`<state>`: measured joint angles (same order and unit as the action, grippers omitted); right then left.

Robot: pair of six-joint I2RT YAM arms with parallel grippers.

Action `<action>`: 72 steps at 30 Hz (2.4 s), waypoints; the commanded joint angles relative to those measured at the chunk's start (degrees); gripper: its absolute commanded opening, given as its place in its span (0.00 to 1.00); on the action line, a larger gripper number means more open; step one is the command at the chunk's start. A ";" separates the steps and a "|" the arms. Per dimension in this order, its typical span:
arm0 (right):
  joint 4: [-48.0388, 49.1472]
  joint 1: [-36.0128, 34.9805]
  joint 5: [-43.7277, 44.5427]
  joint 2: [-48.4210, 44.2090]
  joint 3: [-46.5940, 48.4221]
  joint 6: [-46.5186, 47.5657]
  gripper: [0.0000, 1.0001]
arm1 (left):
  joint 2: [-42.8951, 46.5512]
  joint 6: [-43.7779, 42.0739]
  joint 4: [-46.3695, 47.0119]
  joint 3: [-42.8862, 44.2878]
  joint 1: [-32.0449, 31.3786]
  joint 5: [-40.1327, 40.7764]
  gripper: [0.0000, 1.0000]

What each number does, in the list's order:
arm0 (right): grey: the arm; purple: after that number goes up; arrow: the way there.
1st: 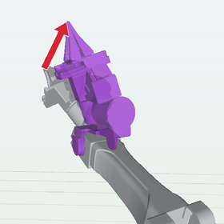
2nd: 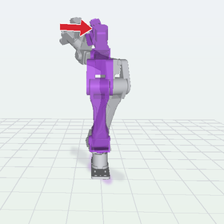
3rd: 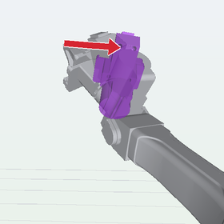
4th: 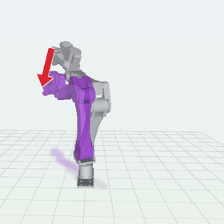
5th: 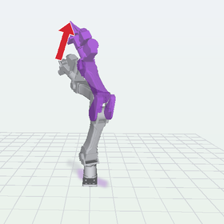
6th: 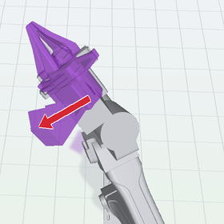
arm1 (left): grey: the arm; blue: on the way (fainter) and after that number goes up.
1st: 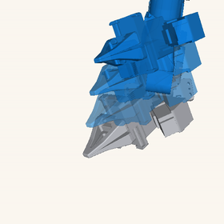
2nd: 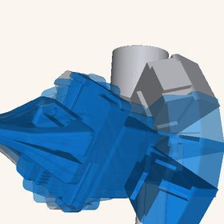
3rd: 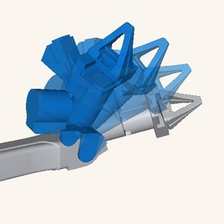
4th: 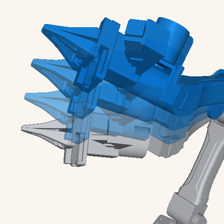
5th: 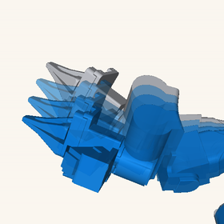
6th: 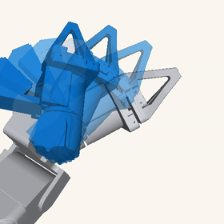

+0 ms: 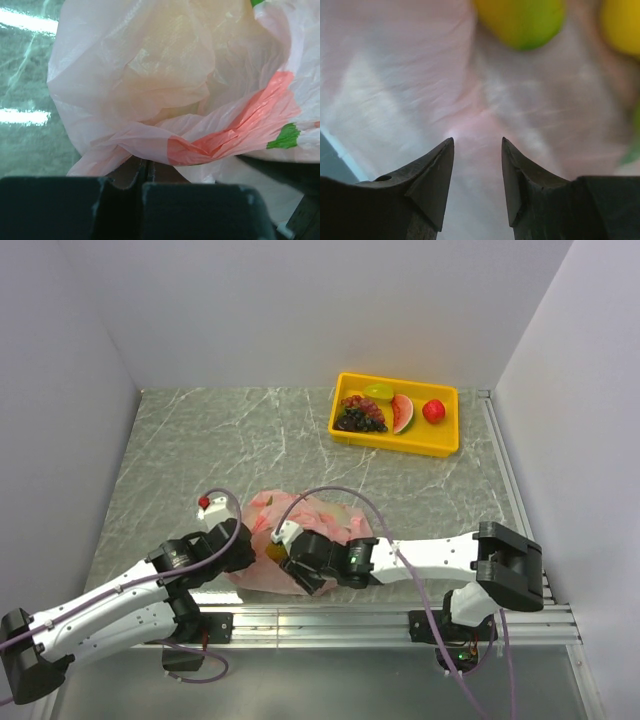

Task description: Untie the knot of the plastic bag and take out the fruit

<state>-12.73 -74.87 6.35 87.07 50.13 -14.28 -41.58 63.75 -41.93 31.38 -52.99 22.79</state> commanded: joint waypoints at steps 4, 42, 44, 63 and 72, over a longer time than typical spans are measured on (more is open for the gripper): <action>6.48 5.96 0.41 -3.49 3.66 3.99 0.50 | -5.78 1.82 -10.26 9.58 0.08 -1.69 0.00; 24.78 9.66 -13.74 6.20 1.12 17.01 0.02 | -5.26 4.20 -14.49 10.98 0.17 7.61 0.01; 23.81 9.74 -12.86 3.82 -1.51 16.83 0.00 | -5.70 3.50 -14.84 11.60 0.26 9.29 0.01; 24.85 28.18 -11.54 -33.98 -5.39 5.68 0.00 | -7.99 -14.51 2.28 8.36 1.93 10.36 0.00; 14.35 50.41 8.67 -17.60 8.48 -2.76 0.00 | -5.18 -19.52 4.67 8.70 1.93 4.47 0.01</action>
<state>8.05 -32.56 3.84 61.47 51.86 -12.53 -47.90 48.29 -39.75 38.81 -51.29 30.24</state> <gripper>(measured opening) 0.622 0.013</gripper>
